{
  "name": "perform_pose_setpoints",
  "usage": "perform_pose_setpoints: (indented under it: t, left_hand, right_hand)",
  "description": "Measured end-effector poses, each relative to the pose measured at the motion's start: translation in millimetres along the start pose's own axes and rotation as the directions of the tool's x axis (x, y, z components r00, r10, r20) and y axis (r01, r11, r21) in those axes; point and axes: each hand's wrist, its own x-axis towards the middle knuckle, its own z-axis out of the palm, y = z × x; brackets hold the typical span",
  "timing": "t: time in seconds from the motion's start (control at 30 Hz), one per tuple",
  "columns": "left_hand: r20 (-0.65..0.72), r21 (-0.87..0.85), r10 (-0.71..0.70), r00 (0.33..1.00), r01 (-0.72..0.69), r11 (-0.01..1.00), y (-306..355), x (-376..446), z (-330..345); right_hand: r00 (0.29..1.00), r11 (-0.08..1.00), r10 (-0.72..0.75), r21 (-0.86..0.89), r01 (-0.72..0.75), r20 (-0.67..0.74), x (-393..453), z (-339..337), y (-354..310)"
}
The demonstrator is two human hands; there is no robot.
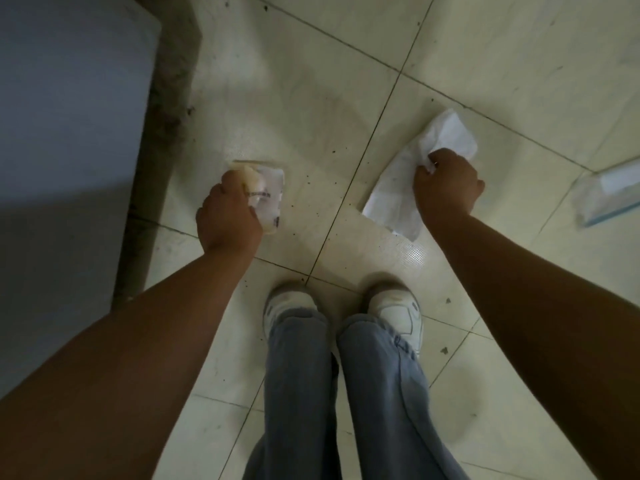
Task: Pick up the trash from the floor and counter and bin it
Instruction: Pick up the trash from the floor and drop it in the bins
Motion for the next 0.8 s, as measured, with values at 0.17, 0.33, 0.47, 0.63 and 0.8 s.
perform_pose_setpoints:
  t: [0.17,0.33,0.47,0.63,0.8]
  left_hand:
    - [-0.032,-0.011,0.096,0.995,-0.096,0.995,21,-35,-45]
    - [-0.075,0.043,0.260,0.963,-0.257,0.965,75,-100,-117]
    - [-0.088,0.047,0.386,0.918,-0.383,0.922,132,-167,-171]
    - [-0.008,0.151,0.584,0.812,-0.577,0.803,216,-264,-218]
    - [0.050,0.178,0.726,0.685,-0.722,0.669,306,-358,-240]
  right_hand:
    - [1.000,1.000,-0.018,0.011,0.018,0.002,-35,-31,3]
    - [0.999,0.998,-0.027,0.061,0.025,0.022,-90,-105,24]
    - [1.000,0.995,-0.011,0.096,0.013,-0.020,-138,-185,64]
    - [0.983,0.975,0.126,0.201,-0.099,-0.131,-194,-291,143]
    - [0.918,0.875,0.369,0.387,-0.292,-0.143,-242,-374,243]
